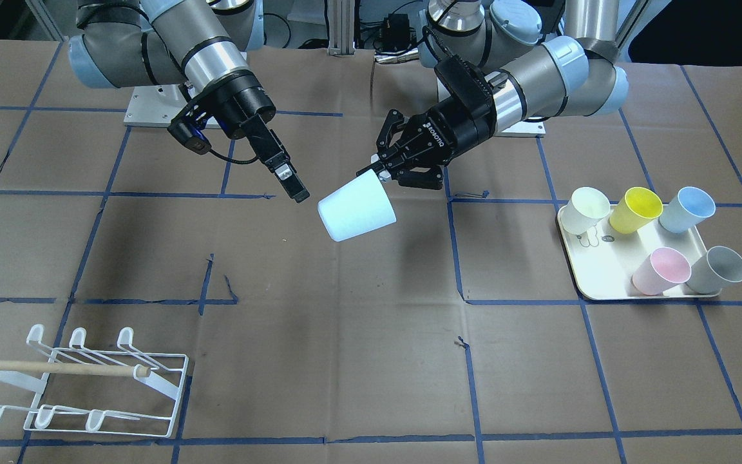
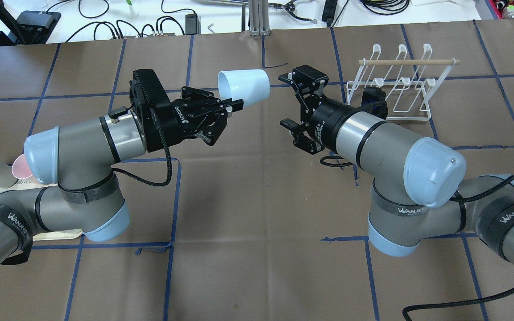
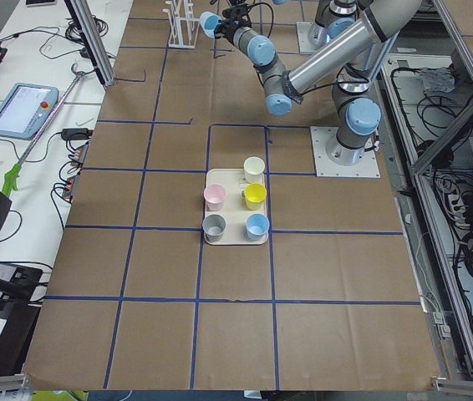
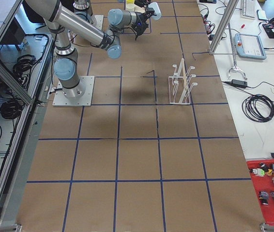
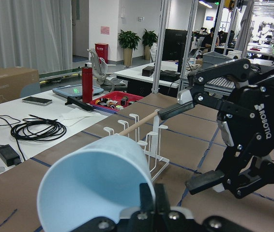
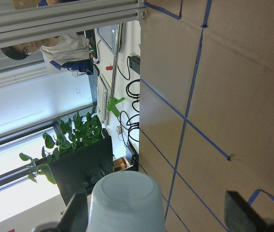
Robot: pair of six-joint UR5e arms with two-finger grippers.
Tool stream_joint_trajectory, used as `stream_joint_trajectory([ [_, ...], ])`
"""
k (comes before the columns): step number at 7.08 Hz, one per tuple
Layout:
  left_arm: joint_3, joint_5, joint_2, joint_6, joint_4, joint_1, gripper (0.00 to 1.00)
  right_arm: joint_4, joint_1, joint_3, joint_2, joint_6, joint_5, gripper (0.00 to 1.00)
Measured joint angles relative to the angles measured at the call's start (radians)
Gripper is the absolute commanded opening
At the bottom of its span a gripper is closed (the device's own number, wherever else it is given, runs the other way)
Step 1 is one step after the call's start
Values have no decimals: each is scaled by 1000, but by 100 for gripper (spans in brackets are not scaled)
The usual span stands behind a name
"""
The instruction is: Transfer IKEA cup to right arm and place on rack
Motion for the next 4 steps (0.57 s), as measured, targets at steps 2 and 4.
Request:
stream_joint_trajectory([
  [2, 1, 1, 0, 0, 0, 0, 4, 25, 32, -23, 1, 10, -43, 100],
  [4, 2, 2, 1, -6, -1, 0, 4, 63, 62, -56, 3, 34, -68, 99],
])
